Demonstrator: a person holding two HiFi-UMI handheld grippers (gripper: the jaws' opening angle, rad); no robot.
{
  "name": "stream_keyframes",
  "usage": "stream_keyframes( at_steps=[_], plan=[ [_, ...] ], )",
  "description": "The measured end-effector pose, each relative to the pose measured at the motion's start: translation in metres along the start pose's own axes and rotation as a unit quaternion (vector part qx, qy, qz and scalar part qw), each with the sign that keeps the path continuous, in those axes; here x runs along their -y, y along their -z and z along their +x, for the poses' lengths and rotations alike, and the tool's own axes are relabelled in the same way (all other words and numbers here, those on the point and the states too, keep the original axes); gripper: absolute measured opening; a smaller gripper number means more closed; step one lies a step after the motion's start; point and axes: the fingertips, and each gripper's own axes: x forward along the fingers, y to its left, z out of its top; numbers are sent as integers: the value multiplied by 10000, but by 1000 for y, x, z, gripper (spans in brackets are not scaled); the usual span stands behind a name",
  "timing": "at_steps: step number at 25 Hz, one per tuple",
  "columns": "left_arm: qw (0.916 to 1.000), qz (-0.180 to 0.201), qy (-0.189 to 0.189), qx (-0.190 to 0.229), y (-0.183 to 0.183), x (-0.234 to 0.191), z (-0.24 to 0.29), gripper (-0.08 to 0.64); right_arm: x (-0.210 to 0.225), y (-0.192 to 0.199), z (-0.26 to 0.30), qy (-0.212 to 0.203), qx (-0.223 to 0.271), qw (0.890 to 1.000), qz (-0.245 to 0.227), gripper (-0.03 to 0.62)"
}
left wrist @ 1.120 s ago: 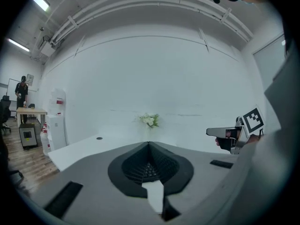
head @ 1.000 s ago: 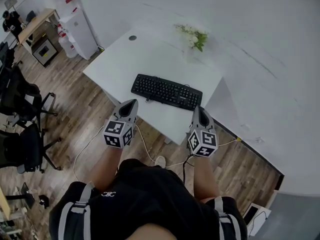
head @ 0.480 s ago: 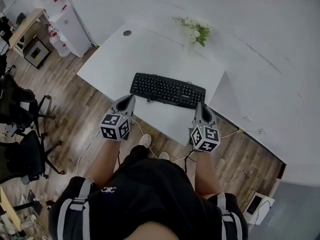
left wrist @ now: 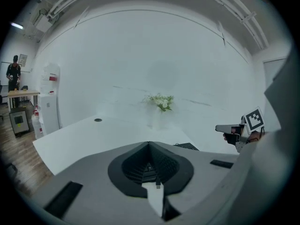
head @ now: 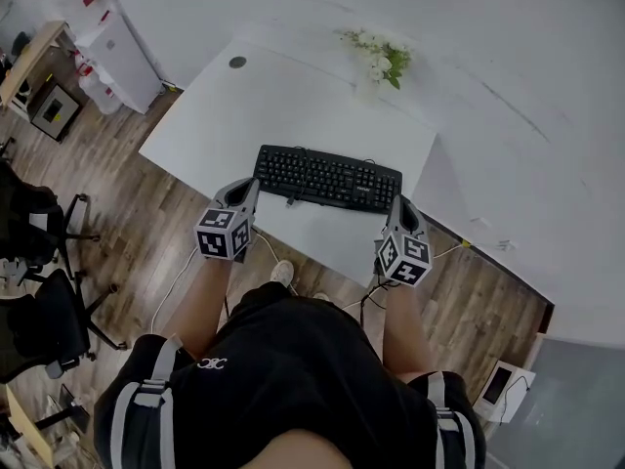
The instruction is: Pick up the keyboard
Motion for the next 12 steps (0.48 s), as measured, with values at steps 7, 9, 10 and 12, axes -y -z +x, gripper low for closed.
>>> stream_keyframes(
  at_steps=[7, 9, 10, 12],
  plan=[
    [9994, -107, -141, -282, 13, -28, 21, 2, 21, 18, 11, 239, -280, 9993, -74, 5],
    [9993, -138, -180, -306, 14, -32, 25, 19, 28, 21, 14, 336, -302, 9990, -21, 6],
    [9992, -147, -186, -310, 14, -33, 27, 100, 31, 22, 16, 347, -308, 9989, 12, 27],
    [9992, -155, -188, -322, 15, -36, 31, 222, 34, 25, 21, 250, -346, 9990, 95, 160]
  ],
)
